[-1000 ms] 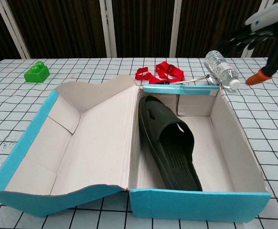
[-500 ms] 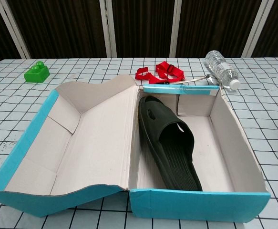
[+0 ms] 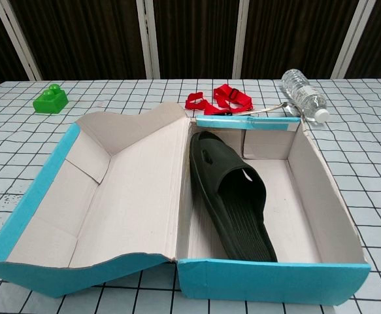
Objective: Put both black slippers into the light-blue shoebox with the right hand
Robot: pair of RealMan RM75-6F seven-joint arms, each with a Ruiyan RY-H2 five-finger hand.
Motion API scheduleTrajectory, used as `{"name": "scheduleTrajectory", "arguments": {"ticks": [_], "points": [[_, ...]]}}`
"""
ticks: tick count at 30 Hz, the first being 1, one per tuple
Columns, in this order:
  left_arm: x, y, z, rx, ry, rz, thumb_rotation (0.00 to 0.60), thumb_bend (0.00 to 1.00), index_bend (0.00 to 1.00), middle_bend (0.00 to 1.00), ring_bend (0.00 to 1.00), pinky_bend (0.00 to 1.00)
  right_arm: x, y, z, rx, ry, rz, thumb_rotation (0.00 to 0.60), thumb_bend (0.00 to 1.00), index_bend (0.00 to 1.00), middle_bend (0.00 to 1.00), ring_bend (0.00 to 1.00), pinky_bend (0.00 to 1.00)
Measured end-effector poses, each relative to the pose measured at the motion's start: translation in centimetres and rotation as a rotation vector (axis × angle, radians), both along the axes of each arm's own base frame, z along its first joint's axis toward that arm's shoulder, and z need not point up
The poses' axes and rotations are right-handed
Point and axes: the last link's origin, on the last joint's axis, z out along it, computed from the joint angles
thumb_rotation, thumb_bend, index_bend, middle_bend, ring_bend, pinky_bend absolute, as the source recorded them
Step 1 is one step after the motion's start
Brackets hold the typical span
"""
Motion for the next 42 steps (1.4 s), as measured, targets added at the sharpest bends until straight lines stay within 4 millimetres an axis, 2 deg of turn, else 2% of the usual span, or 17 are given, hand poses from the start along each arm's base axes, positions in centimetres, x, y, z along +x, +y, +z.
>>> {"name": "scheduleTrajectory", "arguments": {"ticks": [5,10,26,42], "points": [[0.1,-0.2,-0.4,-0.022,0.004,0.001,0.600,0.22,0.03,0.00,0.00,0.02,-2.2,1.8,-1.5,0.000,-0.041,-0.013,0.600,0.30,0.00,0.08,0.06,0.00],[0.1,-0.4,-0.8,-0.047,0.008,0.014,0.600,0.22,0.03,0.00,0.00,0.02,-3.2,2.5,-2.5,-0.014,-0.044,0.016,0.600,0.30,0.00,0.08,0.06,0.00],[0.3,-0.2,-0.5,-0.012,-0.008,-0.022,0.600,0.22,0.03,0.00,0.00,0.02,-4.8,3.5,-5.3,-0.011,-0.073,0.007,0.600,0.30,0.00,0.07,0.05,0.00],[0.1,-0.2,0.0,0.001,-0.016,-0.013,0.600,0.22,0.03,0.00,0.00,0.02,-4.8,5.4,-7.2,0.007,-0.078,0.017,0.600,0.30,0.00,0.06,0.03,0.00]]}}
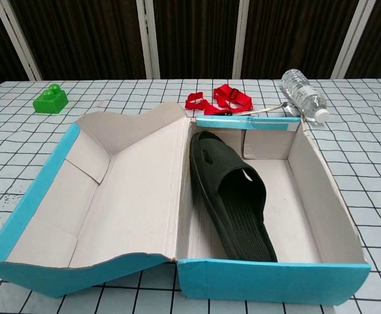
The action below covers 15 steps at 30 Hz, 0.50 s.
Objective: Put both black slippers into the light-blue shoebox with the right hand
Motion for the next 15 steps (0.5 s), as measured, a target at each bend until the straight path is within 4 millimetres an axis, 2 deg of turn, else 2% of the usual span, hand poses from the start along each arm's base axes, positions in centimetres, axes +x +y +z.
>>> {"name": "scheduleTrajectory", "arguments": {"ticks": [15], "points": [[0.2,-0.2,-0.2,-0.009,0.002,-0.001,0.600,0.22,0.03,0.00,0.00,0.02,0.4,0.3,-3.1,0.001,-0.036,0.055,0.600,0.30,0.00,0.03,0.02,0.00]]}}
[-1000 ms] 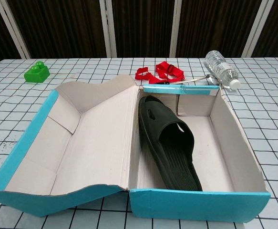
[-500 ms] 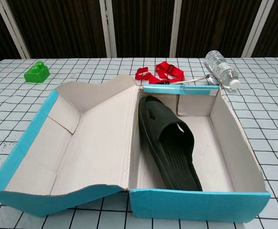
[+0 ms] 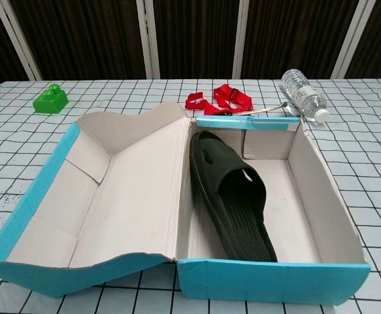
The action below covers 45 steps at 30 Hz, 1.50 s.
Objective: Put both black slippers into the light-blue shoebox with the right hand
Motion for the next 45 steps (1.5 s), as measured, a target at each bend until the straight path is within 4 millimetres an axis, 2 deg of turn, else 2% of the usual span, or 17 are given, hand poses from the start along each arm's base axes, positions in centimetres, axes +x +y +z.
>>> {"name": "scheduleTrajectory", "arguments": {"ticks": [17,29,33,38,45], "points": [[0.0,0.0,-0.2,-0.007,0.005,0.005,0.600,0.22,0.03,0.00,0.00,0.02,-0.5,0.4,-1.3,0.031,0.021,0.006,0.600,0.30,0.00,0.03,0.00,0.00],[0.1,0.0,-0.4,-0.017,0.013,0.003,0.600,0.22,0.03,0.00,0.00,0.02,-1.7,-0.6,-2.4,0.021,0.045,0.016,0.600,0.30,0.01,0.05,0.01,0.00],[0.0,0.1,-0.5,-0.019,0.016,0.005,0.600,0.22,0.03,0.00,0.00,0.02,-1.7,-1.1,-2.7,0.009,0.034,0.022,0.600,0.30,0.10,0.13,0.08,0.00],[0.0,0.2,-0.6,-0.023,0.018,0.004,0.600,0.22,0.03,0.00,0.00,0.02,-1.6,-1.4,-2.9,0.004,0.007,0.040,0.600,0.31,0.33,0.27,0.19,0.00],[0.0,0.2,-0.7,-0.022,0.014,0.008,0.600,0.22,0.03,0.00,0.00,0.02,-1.2,-1.5,-2.8,-0.030,-0.054,0.063,0.600,0.36,0.36,0.29,0.20,0.00]]}}
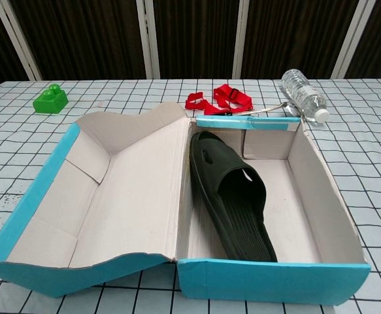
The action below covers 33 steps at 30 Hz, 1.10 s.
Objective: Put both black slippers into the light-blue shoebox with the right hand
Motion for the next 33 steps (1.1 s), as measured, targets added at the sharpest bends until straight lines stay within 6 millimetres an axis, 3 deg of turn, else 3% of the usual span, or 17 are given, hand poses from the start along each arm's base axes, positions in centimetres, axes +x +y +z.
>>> {"name": "scheduleTrajectory", "arguments": {"ticks": [10,19,25,33], "points": [[0.0,0.1,-0.1,-0.001,-0.005,0.002,0.600,0.22,0.03,0.00,0.00,0.02,0.8,-0.4,2.0,-0.007,-0.008,0.017,0.600,0.40,0.37,0.30,0.20,0.00],[0.1,-0.1,0.3,0.016,-0.011,-0.002,0.600,0.22,0.03,0.00,0.00,0.02,2.7,-2.2,6.0,-0.024,0.022,0.045,0.600,0.41,0.37,0.30,0.20,0.00],[0.3,-0.3,0.8,0.044,-0.024,-0.036,0.600,0.22,0.03,0.00,0.00,0.02,5.2,-4.4,9.2,-0.062,0.011,0.061,0.600,0.42,0.37,0.31,0.22,0.00],[0.2,-0.3,1.0,0.053,-0.041,-0.041,0.600,0.22,0.03,0.00,0.00,0.02,10.7,-7.7,12.9,-0.098,-0.079,0.093,0.600,0.45,0.38,0.32,0.25,0.00]]}}
